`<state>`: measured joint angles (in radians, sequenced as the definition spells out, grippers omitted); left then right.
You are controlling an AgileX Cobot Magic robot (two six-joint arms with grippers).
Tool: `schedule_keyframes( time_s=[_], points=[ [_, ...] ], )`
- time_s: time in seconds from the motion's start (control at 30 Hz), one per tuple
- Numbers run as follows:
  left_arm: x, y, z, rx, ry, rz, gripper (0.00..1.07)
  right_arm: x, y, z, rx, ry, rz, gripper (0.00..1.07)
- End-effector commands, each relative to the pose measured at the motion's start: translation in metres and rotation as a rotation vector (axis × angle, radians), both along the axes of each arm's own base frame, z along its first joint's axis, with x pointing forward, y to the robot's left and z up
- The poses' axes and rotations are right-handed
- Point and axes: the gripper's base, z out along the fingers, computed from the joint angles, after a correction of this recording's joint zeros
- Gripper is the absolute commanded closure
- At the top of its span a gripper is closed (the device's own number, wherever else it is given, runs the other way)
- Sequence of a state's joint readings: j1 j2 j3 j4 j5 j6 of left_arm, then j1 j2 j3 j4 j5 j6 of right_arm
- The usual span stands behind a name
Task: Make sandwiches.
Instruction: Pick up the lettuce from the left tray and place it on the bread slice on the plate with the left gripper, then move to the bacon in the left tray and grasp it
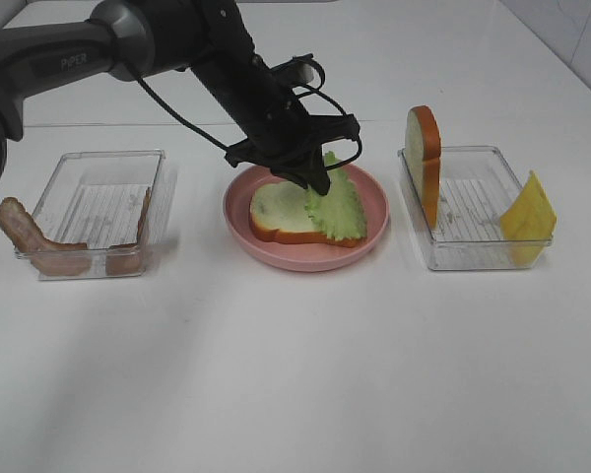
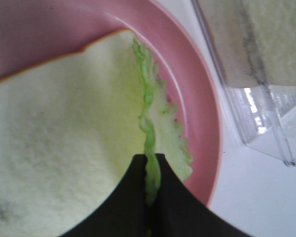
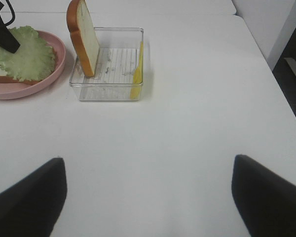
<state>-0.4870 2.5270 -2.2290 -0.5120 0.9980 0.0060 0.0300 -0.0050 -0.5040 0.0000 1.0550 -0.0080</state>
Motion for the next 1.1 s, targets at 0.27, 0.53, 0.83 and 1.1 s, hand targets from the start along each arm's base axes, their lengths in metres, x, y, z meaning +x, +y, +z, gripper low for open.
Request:
schedule_keyframes(
  time_s=[0.27,0.53,0.83,1.1],
  points=[
    [0.005,0.009,-0.005,0.122,-0.038,0.058,1.03,-0.002,0.000,-0.001,0.007,-0.018,-0.005,0.25],
    [0.005,0.009,-0.002,0.129,-0.050,0.042,0.60,-0.002,0.000,-0.001,0.007,-0.018,-0.005,0.25],
    [0.004,0.016,0.050,0.214,-0.062,0.004,0.04,-0.002,0.000,-0.001,0.007,-0.018,-0.005,0.25],
    [-0.005,0.021,0.103,0.179,-0.123,0.034,0.05,-0.002,0.000,-0.001,0.007,-0.018,-0.005,0.25]
  ],
)
